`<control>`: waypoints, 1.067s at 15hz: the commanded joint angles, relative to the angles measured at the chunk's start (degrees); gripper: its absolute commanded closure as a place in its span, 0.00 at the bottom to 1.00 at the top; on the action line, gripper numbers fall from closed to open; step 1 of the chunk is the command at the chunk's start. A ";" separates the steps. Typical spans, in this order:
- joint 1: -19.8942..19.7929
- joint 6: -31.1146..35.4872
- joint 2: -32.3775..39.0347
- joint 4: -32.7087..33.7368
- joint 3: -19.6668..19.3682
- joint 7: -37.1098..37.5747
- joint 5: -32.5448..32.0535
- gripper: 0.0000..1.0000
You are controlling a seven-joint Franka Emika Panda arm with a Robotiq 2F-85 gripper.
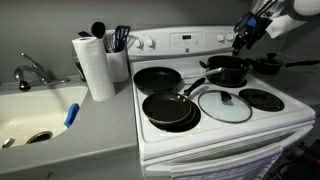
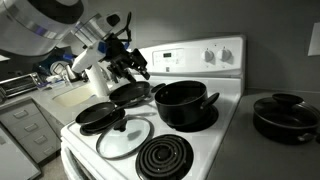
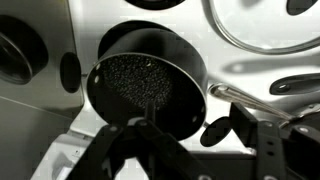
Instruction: Press the button on the stove then put the lid on the stove then press the button on the stove
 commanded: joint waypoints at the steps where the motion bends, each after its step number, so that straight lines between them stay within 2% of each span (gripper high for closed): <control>1: -2.21 1.96 1.14 1.86 0.02 -0.36 -4.91 0.55; 6: -3.82 7.99 3.22 3.83 -0.17 0.56 -9.74 0.91; 8: -4.51 12.18 4.57 4.36 -0.59 1.19 -10.32 1.00; 12: -5.46 18.81 8.14 5.98 -2.26 -0.11 -9.18 1.00; 16: -4.70 23.30 13.10 8.91 -4.85 -3.12 -6.26 1.00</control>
